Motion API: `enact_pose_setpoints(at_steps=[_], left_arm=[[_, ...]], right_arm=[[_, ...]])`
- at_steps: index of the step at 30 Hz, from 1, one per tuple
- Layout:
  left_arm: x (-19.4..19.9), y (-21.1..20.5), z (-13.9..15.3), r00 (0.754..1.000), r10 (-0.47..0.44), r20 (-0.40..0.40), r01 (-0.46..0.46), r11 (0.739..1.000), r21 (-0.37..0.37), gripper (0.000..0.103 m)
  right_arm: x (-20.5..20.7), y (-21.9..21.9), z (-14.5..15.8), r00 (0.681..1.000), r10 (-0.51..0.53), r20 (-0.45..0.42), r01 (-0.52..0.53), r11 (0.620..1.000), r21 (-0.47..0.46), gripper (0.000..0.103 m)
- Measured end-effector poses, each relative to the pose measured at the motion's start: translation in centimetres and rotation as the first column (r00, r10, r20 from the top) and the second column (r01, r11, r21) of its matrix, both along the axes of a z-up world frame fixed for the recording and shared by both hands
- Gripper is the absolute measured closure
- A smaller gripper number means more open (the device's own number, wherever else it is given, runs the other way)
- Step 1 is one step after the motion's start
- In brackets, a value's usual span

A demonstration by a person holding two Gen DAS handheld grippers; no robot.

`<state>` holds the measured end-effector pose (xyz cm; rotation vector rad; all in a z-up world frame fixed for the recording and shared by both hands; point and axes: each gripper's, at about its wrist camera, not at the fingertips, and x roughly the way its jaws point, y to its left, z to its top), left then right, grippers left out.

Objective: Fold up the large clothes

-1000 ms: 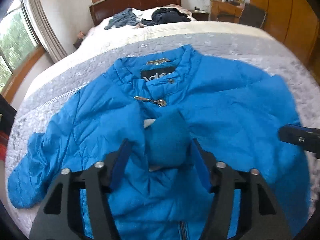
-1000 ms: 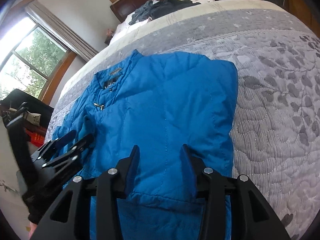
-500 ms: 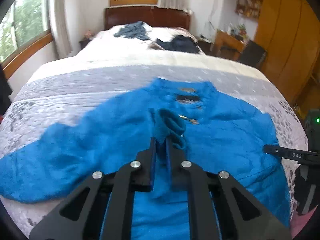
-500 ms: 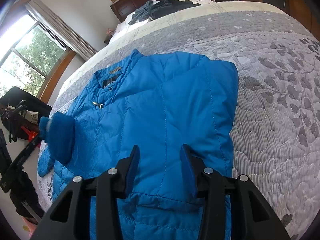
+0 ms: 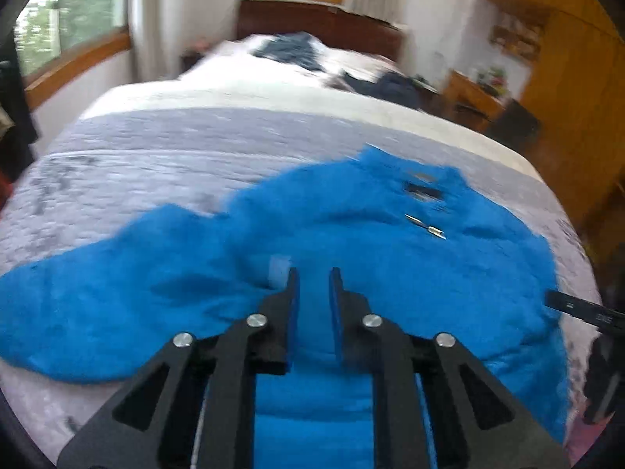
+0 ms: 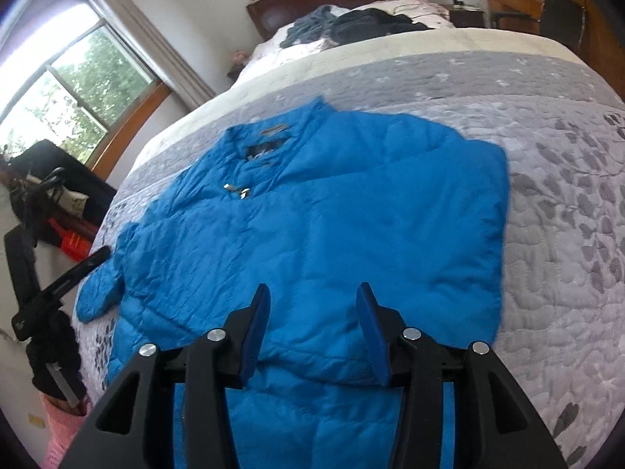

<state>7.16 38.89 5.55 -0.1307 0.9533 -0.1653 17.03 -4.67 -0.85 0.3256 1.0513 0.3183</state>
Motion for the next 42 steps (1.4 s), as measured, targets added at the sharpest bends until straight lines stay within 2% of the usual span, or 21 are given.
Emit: enact_pose_setpoints(at_steps=[2, 4, 7, 12, 15, 16, 17, 19, 21, 23, 24, 28, 31, 33, 36, 42], left_arm=[[0.8, -1.4, -1.7, 0.999, -0.025, -0.042, 0.025, 1.0, 0.005, 0.085], [1.8, -1.5, -3.8, 0.996, -0.013, -0.088, 0.014, 1.0, 0.016, 0.085], [3.0, -0.7, -6.0, 0.993, -0.016, -0.117, 0.011, 0.999, -0.042, 0.09], [2.9, -0.7, -6.2, 0.995, -0.024, -0.096, 0.019, 0.999, -0.051, 0.09], [2.0, 0.1, -4.9, 0.995, -0.032, -0.09, 0.025, 0.996, -0.083, 0.087], [1.1, 0.7, -4.0, 0.997, -0.033, -0.069, 0.027, 0.995, -0.095, 0.08], [0.2, 1.4, -3.2, 0.999, -0.026, -0.043, 0.022, 0.996, -0.092, 0.065], [-1.5, 2.9, -2.0, 1.0, -0.005, 0.004, 0.005, 0.997, -0.072, 0.048], [-3.7, 5.7, -1.0, 0.999, 0.034, 0.039, -0.032, 0.998, -0.06, 0.043], [-5.8, 9.1, -0.8, 0.995, 0.097, 0.036, -0.094, 0.993, -0.067, 0.036], [-6.7, 10.8, -0.9, 0.991, 0.134, 0.024, -0.133, 0.989, -0.069, 0.036], [-10.4, 18.5, -2.7, 0.951, 0.304, -0.05, -0.307, 0.949, -0.073, 0.036], [-12.7, 23.8, -4.3, 0.9, 0.425, -0.098, -0.434, 0.895, -0.105, 0.037], [-14.0, 27.1, -5.4, 0.859, 0.496, -0.128, -0.511, 0.847, -0.148, 0.038], [-14.5, 30.2, -6.4, 0.827, 0.544, -0.14, -0.562, 0.802, -0.202, 0.041], [-13.1, 34.3, -7.3, 0.796, 0.59, -0.139, -0.6, 0.737, -0.312, 0.045]], right_arm=[[0.2, 0.2, -0.5, 1.0, 0.003, -0.011, -0.003, 1.0, -0.017, 0.056], [0.7, -0.1, -1.6, 0.999, -0.019, -0.042, 0.017, 0.999, -0.039, 0.057], [1.6, -0.8, -3.5, 0.996, -0.019, -0.085, 0.018, 1.0, -0.008, 0.058], [1.7, -1.2, -4.1, 0.996, -0.021, -0.084, 0.021, 1.0, 0.005, 0.06], [1.2, -0.9, -3.3, 0.998, -0.021, -0.06, 0.02, 1.0, -0.007, 0.055], [1.0, -0.7, -2.9, 0.999, -0.017, -0.05, 0.017, 1.0, -0.011, 0.053], [0.6, -0.3, -2.1, 0.999, -0.005, -0.033, 0.005, 1.0, -0.007, 0.052], [0.0, 0.7, -0.8, 1.0, 0.025, -0.002, -0.025, 1.0, -0.009, 0.049], [-0.9, 2.3, 0.4, 0.998, 0.06, 0.026, -0.059, 0.997, -0.04, 0.043], [-1.8, 4.1, 1.0, 0.994, 0.101, 0.039, -0.098, 0.993, -0.062, 0.04], [-2.1, 5.0, 1.2, 0.992, 0.123, 0.04, -0.12, 0.99, -0.067, 0.04], [-3.2, 8.8, 1.0, 0.975, 0.22, 0.023, -0.218, 0.974, -0.067, 0.04], [-3.9, 11.5, 0.5, 0.958, 0.287, 0.001, -0.286, 0.955, -0.076, 0.04], [-4.1, 12.9, 0.0, 0.95, 0.313, -0.011, -0.313, 0.945, -0.091, 0.04], [-4.3, 14.1, -0.8, 0.943, 0.333, -0.023, -0.333, 0.937, -0.107, 0.04], [-4.0, 14.1, -1.8, 0.948, 0.317, -0.035, -0.319, 0.94, -0.121, 0.04]])
